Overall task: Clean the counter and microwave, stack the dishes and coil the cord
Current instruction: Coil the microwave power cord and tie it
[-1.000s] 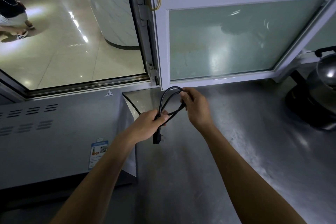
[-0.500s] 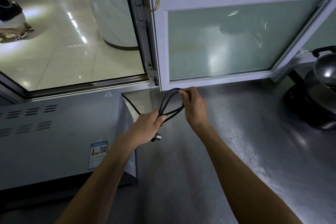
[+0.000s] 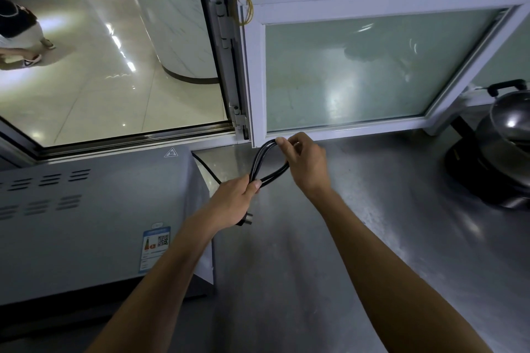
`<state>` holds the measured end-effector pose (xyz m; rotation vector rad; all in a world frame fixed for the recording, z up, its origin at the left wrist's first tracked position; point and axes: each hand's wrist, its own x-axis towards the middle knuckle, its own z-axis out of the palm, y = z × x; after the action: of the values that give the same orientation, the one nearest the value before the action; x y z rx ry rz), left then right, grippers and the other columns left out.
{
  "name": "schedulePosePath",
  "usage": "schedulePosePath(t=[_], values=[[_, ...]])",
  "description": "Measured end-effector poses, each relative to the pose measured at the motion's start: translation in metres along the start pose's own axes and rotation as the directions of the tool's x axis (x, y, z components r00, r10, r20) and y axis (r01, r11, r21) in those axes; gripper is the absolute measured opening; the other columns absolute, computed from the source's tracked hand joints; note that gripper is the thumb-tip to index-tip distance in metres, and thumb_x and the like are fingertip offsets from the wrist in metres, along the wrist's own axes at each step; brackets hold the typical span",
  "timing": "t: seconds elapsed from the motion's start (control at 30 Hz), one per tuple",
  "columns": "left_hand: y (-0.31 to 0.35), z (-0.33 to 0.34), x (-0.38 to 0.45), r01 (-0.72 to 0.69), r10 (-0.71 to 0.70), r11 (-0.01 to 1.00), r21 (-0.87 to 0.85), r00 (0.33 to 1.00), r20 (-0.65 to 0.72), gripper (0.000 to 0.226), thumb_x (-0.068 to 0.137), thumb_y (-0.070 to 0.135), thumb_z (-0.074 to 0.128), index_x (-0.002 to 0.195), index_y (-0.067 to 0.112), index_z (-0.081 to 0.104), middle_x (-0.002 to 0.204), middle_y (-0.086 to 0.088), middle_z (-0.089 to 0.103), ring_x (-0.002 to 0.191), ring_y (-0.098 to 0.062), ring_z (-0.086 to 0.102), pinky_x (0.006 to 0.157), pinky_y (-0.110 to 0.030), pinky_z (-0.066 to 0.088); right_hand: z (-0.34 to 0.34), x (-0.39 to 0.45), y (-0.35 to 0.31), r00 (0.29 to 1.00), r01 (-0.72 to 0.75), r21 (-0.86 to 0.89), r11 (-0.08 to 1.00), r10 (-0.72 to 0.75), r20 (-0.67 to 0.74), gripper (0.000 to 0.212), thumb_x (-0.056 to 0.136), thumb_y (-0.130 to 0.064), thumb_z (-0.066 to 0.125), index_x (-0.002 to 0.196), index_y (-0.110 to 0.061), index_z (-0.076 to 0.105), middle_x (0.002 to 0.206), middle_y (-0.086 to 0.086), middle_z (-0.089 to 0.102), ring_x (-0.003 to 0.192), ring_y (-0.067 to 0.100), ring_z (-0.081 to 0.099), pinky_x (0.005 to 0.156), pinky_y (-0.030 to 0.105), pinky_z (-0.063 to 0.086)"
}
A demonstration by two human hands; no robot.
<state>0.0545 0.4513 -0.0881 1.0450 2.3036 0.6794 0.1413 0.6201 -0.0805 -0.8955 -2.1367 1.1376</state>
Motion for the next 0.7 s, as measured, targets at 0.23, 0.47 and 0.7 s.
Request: schedulePosePath(t=[0.23, 0.47, 0.7], values=[[0.008, -0.017, 0.009, 0.019, -0.051, 0.979, -0.203, 0.987, -0.152, 0.037, 0.106, 0.041, 0.033, 0.091, 0.015, 0.054, 0.089, -0.009, 0.062, 0.075, -0.02, 0.054, 0.069, -0.036, 0.043, -0.014, 0.022, -0.031, 0.99, 0.128, 0.034, 0.991, -0.13, 0.054, 0.039, 0.095, -0.052, 0.057, 0.108, -0.017, 0.067, 0.09, -0.006, 0.07, 0.085, 0.009, 0.065, 0.074, 0.024, 0.052], [0.018, -0.04, 0.016, -0.105, 0.016, 0.952, -0.287, 0.956, -0.294, 0.028, 0.107, 0.034, 0.032, 0.081, 0.03, 0.043, 0.074, 0.013, 0.045, 0.068, -0.003, 0.043, 0.064, -0.025, 0.033, -0.018, 0.045, -0.066, 0.969, 0.248, 0.014, 0.969, -0.248, 0.016, 0.031, 0.099, -0.042, 0.055, 0.107, -0.014, 0.068, 0.087, -0.007, 0.068, 0.081, 0.01, 0.064, 0.075, 0.025, 0.052], [0.028, -0.084, 0.032, -0.164, 0.017, 0.931, -0.327, 0.912, -0.409, 0.032, 0.107, 0.037, 0.032, 0.08, 0.027, 0.045, 0.072, 0.011, 0.048, 0.067, -0.005, 0.045, 0.063, -0.026, 0.033, -0.022, 0.083, -0.122, 0.93, 0.355, -0.07, 0.932, -0.36, -0.073, 0.032, 0.098, -0.035, 0.06, 0.121, -0.014, 0.066, 0.106, -0.002, 0.07, 0.088, 0.009, 0.064, 0.078, 0.019, 0.051]])
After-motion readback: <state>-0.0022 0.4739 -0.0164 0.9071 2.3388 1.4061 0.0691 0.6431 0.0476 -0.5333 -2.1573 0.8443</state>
